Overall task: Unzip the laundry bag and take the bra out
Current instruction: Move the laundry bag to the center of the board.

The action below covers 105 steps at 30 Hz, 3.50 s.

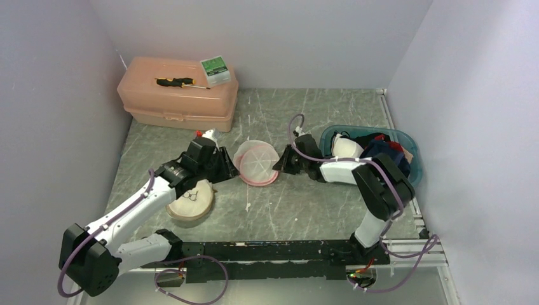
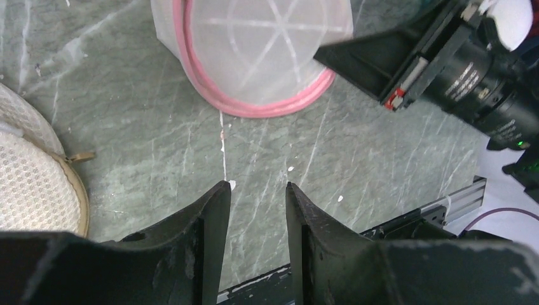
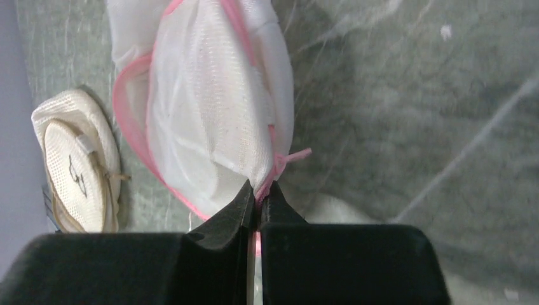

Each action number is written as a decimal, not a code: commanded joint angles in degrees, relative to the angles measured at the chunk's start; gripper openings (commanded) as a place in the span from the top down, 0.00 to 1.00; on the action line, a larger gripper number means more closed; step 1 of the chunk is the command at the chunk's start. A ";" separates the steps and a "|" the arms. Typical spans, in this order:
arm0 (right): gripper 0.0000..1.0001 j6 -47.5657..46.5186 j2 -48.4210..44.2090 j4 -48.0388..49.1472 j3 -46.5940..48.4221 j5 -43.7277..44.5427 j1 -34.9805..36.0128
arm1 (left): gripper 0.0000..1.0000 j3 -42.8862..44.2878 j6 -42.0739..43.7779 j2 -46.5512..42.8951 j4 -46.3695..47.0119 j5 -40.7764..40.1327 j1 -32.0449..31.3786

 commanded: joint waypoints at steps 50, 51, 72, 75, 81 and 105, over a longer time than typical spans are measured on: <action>0.00 -6.08 -52.22 -16.36 -15.46 27.51 7.92 | 0.27 0.97 5.46 13.18 9.84 -7.22 1.03; 0.00 -6.23 -51.13 -16.37 -15.07 26.66 7.89 | 0.26 2.23 6.06 15.42 10.32 -7.59 1.08; 0.00 -9.21 -56.42 -17.32 -16.86 25.00 7.87 | 0.58 8.23 5.76 34.80 15.07 -9.31 5.98; 0.00 -9.64 -57.78 -17.46 -17.19 25.87 7.87 | 0.64 8.52 5.32 34.92 15.01 -9.43 6.61; 0.00 -10.04 -58.76 -19.13 -17.02 26.77 7.86 | 0.72 7.93 3.41 34.67 12.41 -11.76 7.93; 0.00 -10.19 -65.21 -29.23 -7.88 23.84 7.93 | 0.05 9.48 8.68 2.07 0.20 -6.15 9.53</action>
